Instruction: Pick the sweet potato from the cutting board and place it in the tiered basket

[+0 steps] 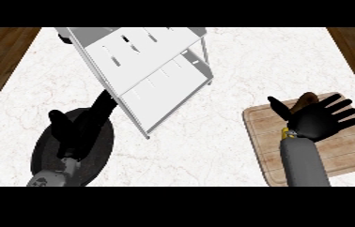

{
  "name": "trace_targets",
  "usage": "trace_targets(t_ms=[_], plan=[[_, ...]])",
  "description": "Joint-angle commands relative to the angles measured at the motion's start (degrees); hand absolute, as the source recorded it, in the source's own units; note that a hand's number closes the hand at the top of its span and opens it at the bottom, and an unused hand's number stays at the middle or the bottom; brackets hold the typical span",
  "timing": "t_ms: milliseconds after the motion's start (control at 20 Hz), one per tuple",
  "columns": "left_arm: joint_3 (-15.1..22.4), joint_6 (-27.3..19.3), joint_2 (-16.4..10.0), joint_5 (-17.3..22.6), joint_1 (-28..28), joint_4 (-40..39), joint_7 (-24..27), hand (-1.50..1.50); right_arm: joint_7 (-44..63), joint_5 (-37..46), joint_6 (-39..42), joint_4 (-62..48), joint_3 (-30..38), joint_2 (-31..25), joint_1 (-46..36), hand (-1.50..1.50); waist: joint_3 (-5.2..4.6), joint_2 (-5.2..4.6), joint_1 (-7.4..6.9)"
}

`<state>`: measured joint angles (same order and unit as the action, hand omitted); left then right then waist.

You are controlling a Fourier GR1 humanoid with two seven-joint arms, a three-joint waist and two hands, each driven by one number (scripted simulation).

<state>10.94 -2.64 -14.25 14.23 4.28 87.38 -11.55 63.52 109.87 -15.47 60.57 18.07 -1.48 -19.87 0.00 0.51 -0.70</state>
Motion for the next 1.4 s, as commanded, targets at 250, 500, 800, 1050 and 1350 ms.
trace_targets(t_ms=[250,500,800,1050,1350], plan=[[-1.4,1.1,2.9,-1.5,5.3,-3.8,0.4,0.0,-2.8,-4.7,-8.2,-15.3,3.3,-5.0,-7.4,1.5,0.04,-0.79,0.19],[-3.2,2.5,1.8,-1.1,5.4,-1.8,-0.3,0.0,-1.2,-1.5,-9.3,-16.3,1.8,-4.5,-5.7,1.5,0.03,-0.71,0.31],[-0.8,0.0,5.1,-4.6,2.1,-1.0,0.8,0.0,0.0,0.7,-13.6,-14.6,-0.3,-2.5,-6.3,1.5,0.02,-0.62,0.4],[-1.4,1.6,3.5,-2.9,2.9,1.0,-1.5,0.0,-28.2,-11.6,-11.1,-16.2,-8.1,1.3,-8.3,1.5,0.19,-0.43,-0.73],[-0.3,2.8,3.9,-2.2,3.2,0.9,-2.5,0.0,-53.1,-25.8,-3.7,-17.6,-14.7,1.3,-10.5,1.5,0.59,-0.34,-3.87]])
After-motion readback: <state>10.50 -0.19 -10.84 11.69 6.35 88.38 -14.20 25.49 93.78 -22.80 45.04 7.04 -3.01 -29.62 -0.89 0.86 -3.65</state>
